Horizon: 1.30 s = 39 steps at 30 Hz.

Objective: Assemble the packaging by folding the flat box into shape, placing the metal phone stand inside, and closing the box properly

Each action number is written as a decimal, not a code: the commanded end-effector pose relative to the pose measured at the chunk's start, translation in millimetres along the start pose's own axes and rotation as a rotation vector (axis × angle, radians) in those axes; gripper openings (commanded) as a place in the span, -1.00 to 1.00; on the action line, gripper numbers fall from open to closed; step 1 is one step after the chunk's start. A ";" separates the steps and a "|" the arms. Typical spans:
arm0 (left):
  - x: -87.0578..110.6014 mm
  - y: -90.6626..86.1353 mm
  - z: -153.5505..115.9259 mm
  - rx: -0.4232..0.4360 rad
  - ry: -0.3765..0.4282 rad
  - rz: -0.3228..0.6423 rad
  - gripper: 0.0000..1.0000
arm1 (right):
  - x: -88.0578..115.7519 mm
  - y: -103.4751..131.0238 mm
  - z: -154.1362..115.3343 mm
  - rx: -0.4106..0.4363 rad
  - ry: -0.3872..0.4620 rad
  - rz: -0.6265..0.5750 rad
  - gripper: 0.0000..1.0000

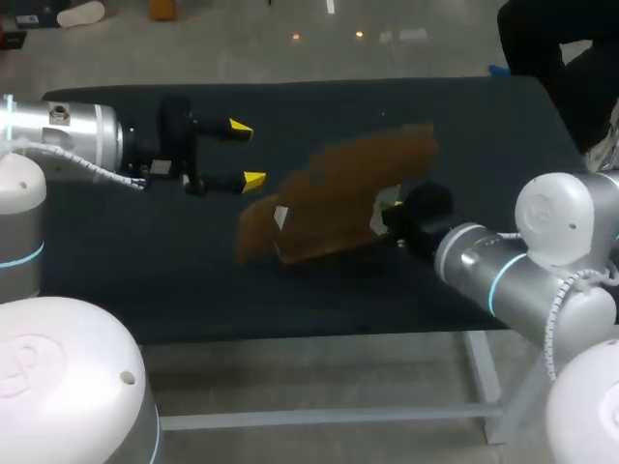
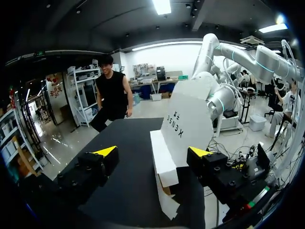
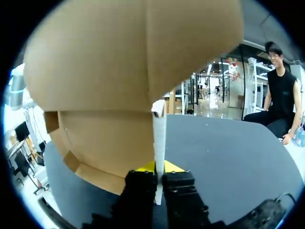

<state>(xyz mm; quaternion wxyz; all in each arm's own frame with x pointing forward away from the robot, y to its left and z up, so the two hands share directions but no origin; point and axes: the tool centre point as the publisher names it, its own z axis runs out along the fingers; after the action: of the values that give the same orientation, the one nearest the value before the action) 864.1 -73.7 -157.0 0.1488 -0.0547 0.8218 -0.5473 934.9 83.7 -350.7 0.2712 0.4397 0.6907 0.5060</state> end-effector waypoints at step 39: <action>10.0 9.0 -55.4 -0.210 0.000 0.012 1.00 | -7.8 13.8 0.0 0.071 0.531 0.088 -1.00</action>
<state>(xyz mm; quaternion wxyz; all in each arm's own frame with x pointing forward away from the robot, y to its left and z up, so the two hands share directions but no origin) 838.3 -23.6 -148.0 0.1466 -0.0654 0.8740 -0.4586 941.6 80.6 -338.2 0.0752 0.3554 0.7331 0.5750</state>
